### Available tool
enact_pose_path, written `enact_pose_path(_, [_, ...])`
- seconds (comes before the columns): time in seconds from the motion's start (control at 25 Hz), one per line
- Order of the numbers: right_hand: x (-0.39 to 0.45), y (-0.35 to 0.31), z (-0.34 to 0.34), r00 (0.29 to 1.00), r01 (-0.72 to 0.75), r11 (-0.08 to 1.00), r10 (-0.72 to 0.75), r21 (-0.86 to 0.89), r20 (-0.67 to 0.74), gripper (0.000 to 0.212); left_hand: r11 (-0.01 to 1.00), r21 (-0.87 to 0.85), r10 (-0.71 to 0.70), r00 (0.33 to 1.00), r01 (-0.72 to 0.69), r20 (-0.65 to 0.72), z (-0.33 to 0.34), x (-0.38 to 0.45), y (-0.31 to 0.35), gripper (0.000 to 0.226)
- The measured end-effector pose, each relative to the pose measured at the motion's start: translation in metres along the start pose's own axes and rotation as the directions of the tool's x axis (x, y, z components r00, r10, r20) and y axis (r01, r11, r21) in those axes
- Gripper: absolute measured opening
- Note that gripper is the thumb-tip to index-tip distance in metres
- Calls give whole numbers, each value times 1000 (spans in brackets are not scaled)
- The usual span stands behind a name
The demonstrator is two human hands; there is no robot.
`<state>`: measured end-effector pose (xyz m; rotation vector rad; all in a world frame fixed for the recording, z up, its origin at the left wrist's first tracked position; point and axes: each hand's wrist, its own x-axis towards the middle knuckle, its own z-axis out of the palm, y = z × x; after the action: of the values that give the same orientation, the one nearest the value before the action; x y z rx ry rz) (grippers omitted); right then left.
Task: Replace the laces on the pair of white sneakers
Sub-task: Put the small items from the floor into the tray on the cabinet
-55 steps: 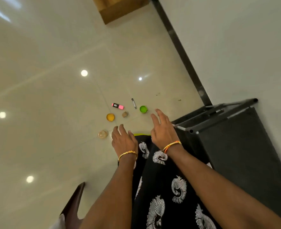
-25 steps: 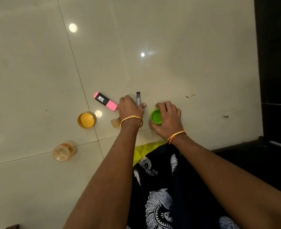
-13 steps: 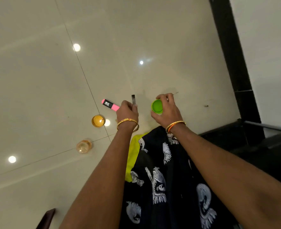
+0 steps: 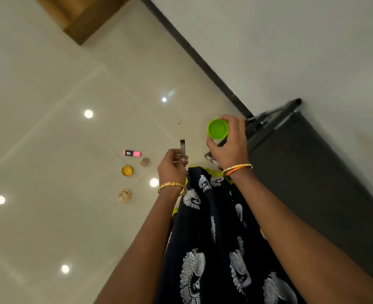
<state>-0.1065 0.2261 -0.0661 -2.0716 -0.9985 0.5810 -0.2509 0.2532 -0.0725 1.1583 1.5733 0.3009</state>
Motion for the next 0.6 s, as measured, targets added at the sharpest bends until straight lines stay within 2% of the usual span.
enact_pose_path(0.16, [-33,16,-97,963,-65,998,68,23,-262,46,995,64,67,977,-81,200,45,-54,39,25])
enact_pose_path(0.32, [-81,53,-163,898,-148,988,148,31,-415,48,966,182,104,923,-182,371,89,-92,64,10])
enact_pose_path(0.44, [-148,99,-235,784,-259,964,249,66,-568,50,946,235,62,832,-226,551,154,-153,72,14])
enact_pose_path(0.6, [-244,147,-303,633,-336,929,344,154,-694,50,922,287,-21,707,-260,706,236,-240,57,18])
